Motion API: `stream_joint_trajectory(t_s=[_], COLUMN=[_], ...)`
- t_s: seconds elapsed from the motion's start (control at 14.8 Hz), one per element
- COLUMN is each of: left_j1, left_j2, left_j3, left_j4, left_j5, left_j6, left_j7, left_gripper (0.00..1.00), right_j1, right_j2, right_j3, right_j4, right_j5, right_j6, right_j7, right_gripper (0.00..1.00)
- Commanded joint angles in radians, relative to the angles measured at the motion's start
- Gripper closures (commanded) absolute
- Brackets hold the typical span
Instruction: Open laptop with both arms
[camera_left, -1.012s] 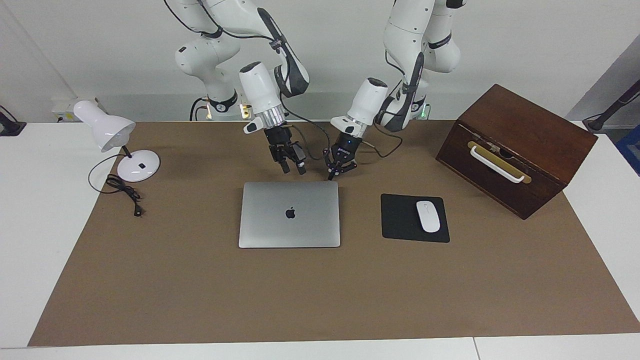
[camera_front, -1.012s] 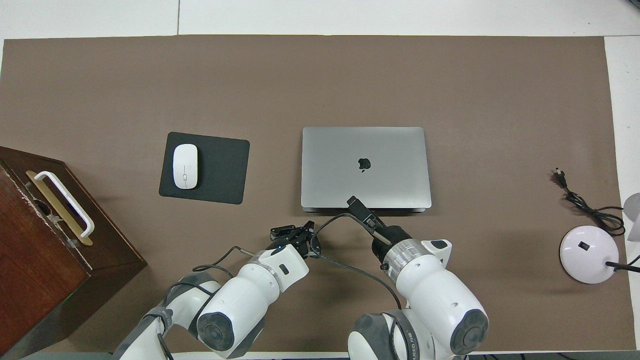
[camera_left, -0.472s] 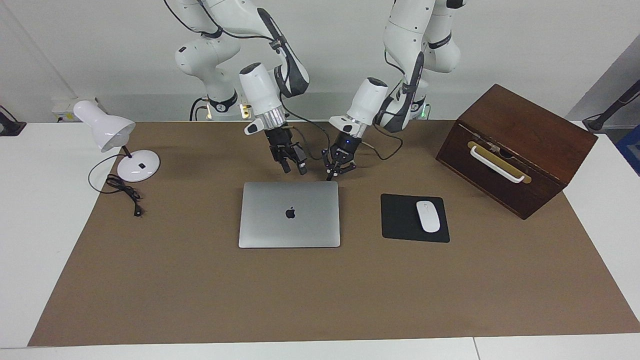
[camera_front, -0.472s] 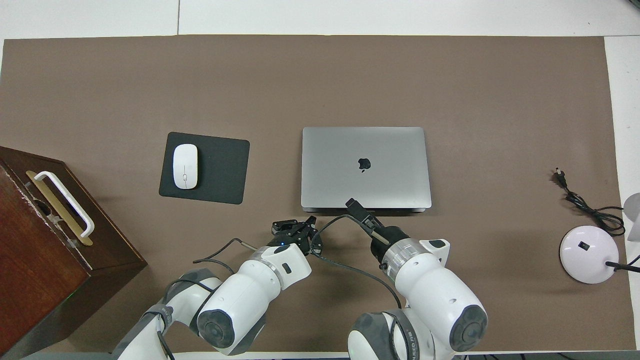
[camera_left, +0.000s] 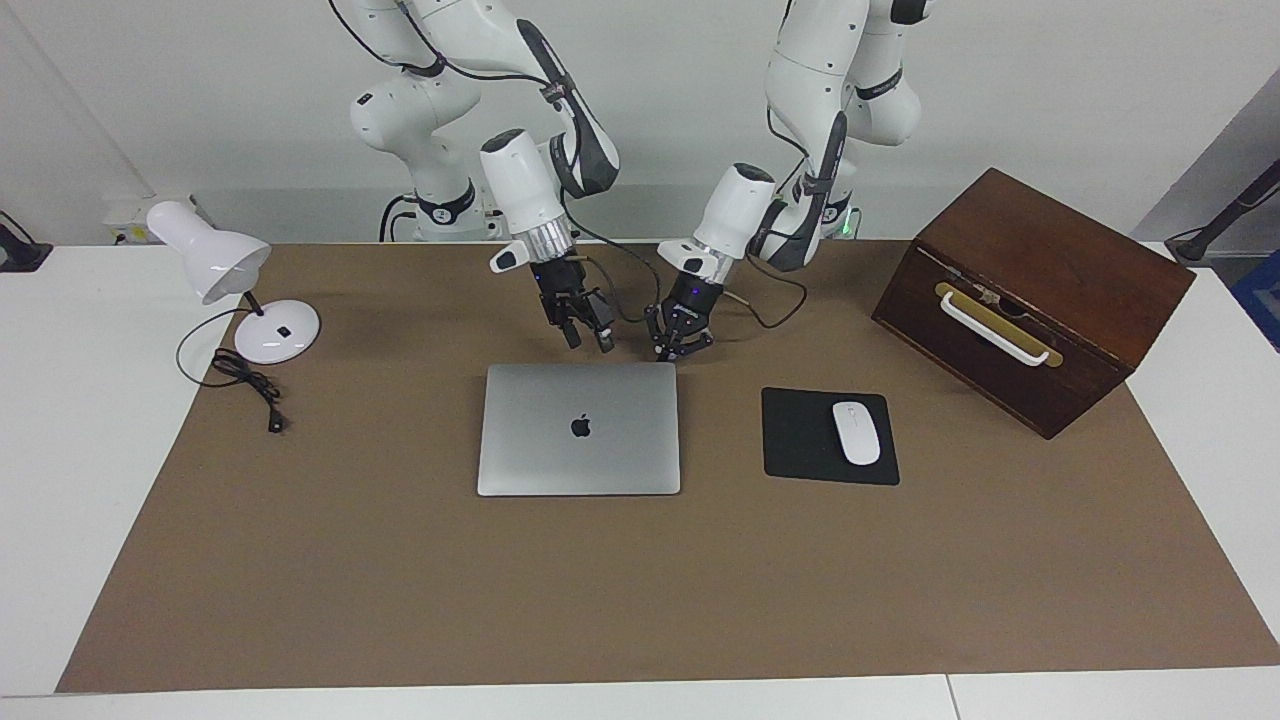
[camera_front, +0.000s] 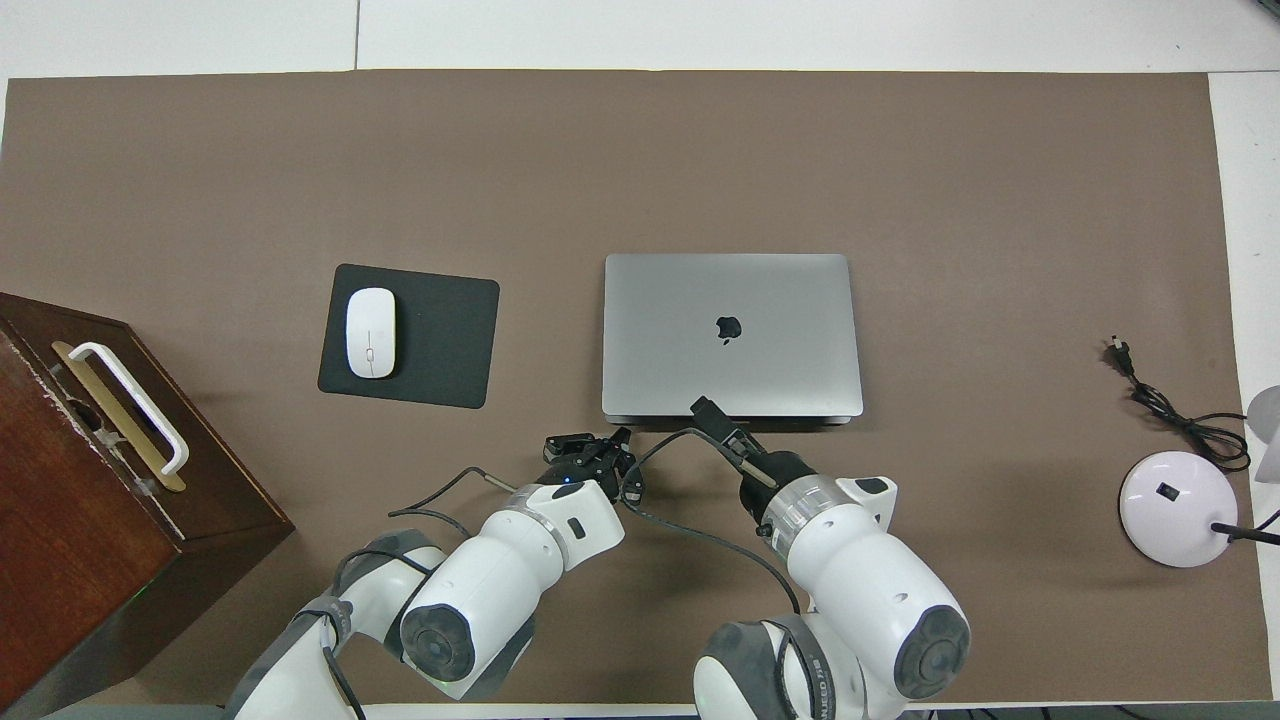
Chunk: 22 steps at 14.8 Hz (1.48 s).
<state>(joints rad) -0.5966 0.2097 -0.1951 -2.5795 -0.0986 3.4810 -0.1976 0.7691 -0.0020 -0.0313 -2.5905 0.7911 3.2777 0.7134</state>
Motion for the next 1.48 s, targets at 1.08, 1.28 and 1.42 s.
stream_joint_trajectory(t_s=[1.08,1.28,1.42], left_j1=[-0.009,-0.009,-0.011], left_j2=[0.065,0.066,0.068], left_j3=[0.026,0.028,0.028], left_j4=[0.053,0.053,0.053], left_j5=[-0.020,-0.020,-0.020], left_j6=[0.018,0.018,0.018], left_j7=[0.033,0.033,0.035], left_gripper=[1.00,1.00,1.00], right_j1=[-0.016,-0.016,-0.021], right_j2=[0.014,0.014,0.017], right_j3=[-0.001,-0.001,-0.001], right_j4=[0.030,0.032,0.035], right_j5=[0.027,0.027,0.027], right_j6=[-0.019,-0.019,-0.021], right_j7=[-0.043,-0.043,-0.043], right_gripper=[0.00,0.00,0.00])
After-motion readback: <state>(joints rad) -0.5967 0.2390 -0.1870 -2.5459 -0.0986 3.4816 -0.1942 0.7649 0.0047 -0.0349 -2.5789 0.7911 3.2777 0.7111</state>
